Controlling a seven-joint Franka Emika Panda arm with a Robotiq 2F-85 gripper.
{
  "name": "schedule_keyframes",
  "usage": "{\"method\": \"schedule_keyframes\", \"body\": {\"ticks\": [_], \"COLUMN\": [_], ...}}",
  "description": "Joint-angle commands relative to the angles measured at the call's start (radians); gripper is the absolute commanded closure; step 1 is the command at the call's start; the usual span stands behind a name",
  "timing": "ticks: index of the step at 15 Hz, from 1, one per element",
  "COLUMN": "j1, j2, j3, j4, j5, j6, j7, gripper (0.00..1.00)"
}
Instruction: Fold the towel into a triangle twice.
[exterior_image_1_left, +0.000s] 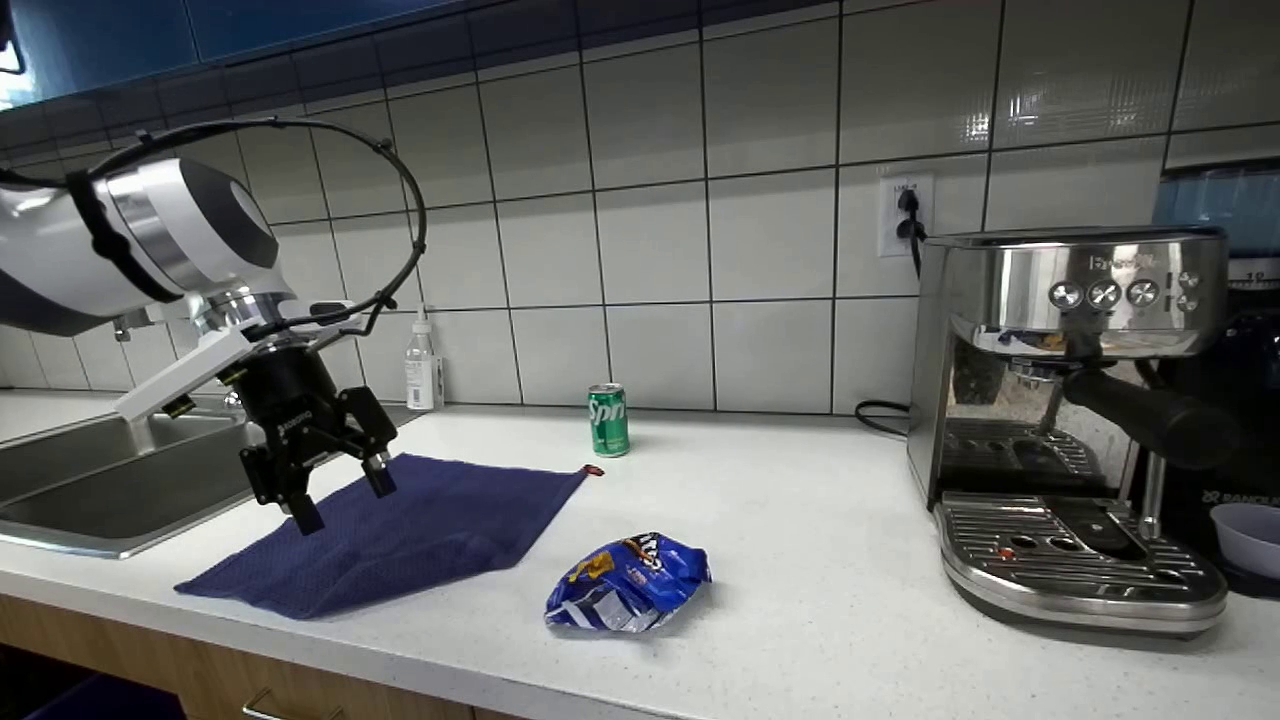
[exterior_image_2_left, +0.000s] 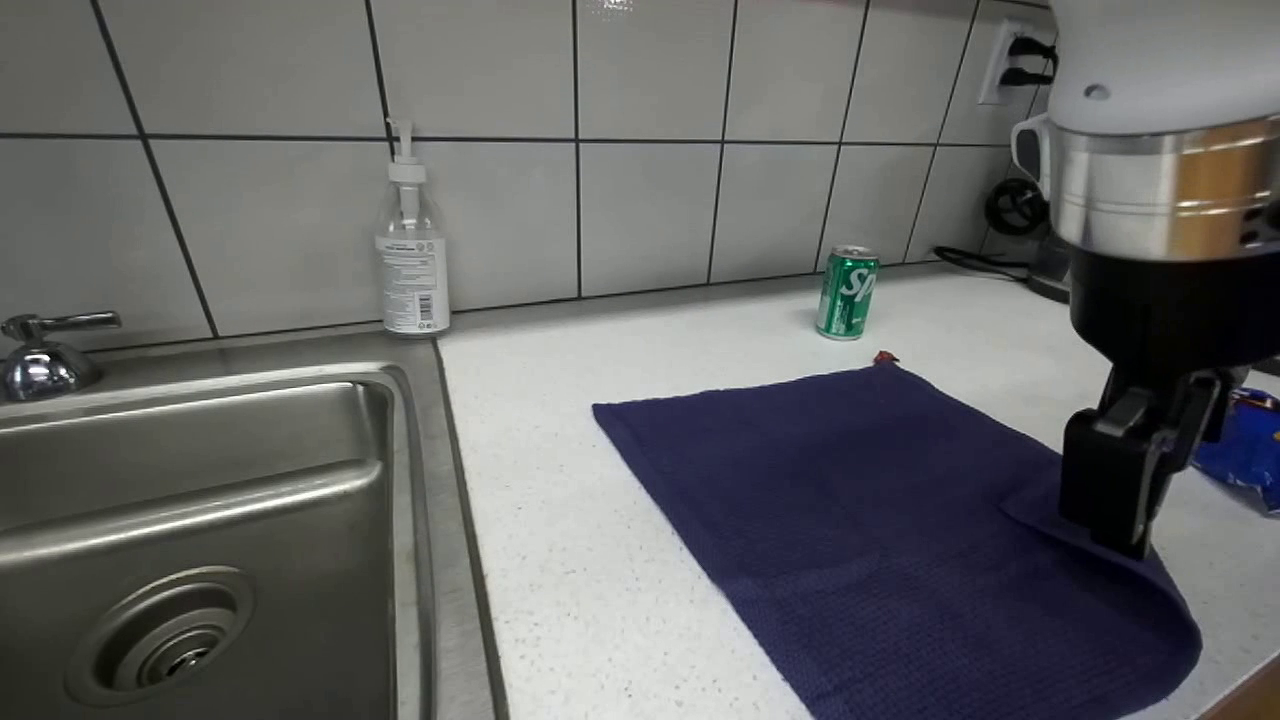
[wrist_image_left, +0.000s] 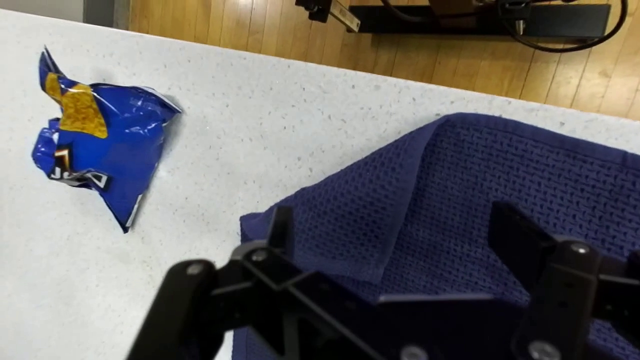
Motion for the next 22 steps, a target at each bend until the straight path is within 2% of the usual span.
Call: {"method": "schedule_keyframes", "body": {"ticks": [1,22], "j1": [0.021,0.077], "j2": [0.049,0.195], "j3": [-0.029,-0.113], "j4": [0.034,0.072], "j5": [-0.049,-0.162], "j6": [-0.017,-0.023], "j7": [0.050,0.193], "gripper": [0.00,0.00]}}
